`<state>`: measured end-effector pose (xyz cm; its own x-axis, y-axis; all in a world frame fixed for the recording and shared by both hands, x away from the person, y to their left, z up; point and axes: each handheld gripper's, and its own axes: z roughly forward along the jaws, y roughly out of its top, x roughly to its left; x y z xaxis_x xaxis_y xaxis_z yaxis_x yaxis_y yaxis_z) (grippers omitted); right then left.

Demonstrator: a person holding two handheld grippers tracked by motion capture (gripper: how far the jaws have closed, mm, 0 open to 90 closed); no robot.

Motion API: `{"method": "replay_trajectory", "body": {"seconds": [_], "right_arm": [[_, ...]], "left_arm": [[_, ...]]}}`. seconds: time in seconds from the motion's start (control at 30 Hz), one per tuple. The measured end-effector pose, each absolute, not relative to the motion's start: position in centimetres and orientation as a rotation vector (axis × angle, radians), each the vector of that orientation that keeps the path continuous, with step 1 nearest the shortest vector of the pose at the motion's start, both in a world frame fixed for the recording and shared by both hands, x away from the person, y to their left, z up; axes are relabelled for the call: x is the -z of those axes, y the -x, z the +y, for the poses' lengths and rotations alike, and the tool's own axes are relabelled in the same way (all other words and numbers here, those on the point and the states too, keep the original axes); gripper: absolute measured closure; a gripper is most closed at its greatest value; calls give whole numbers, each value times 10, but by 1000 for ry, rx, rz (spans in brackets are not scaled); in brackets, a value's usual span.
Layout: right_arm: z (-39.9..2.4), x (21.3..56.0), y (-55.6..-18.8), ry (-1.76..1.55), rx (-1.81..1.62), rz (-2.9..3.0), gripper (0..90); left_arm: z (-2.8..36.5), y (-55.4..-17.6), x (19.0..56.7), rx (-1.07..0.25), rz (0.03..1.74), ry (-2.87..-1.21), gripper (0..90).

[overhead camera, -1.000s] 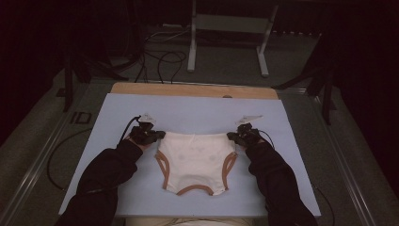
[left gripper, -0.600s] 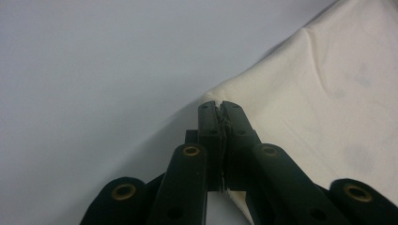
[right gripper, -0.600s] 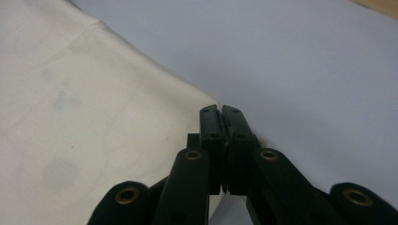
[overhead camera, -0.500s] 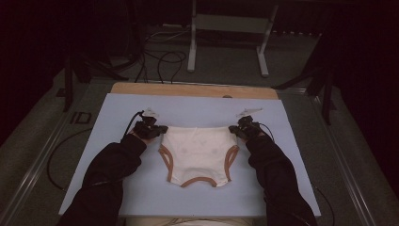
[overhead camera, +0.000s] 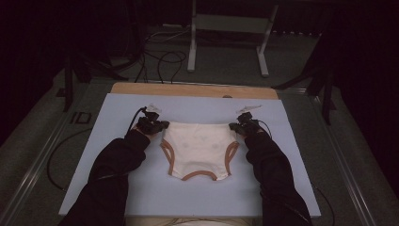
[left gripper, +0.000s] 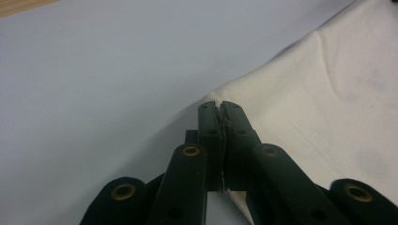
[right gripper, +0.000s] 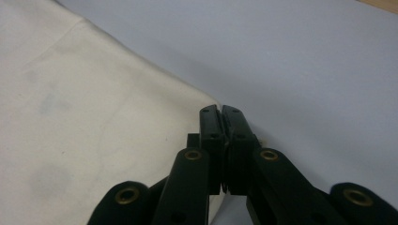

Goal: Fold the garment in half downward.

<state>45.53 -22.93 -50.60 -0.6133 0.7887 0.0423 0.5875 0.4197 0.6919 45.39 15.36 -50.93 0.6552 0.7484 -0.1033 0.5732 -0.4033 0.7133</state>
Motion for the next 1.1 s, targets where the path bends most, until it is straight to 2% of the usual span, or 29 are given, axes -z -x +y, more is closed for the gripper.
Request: {"method": "replay_trajectory", "body": {"seconds": [0.93, 1.1], "right_arm": [[-225, 516, -474, -1229, -936, 2389, 884], [-225, 514, -475, -1236, -938, 2394, 857]], "left_arm": [[148, -469, 515, -322, 1057, -2150, 888], [148, -470, 514, -305, 1065, -2150, 877]]}}
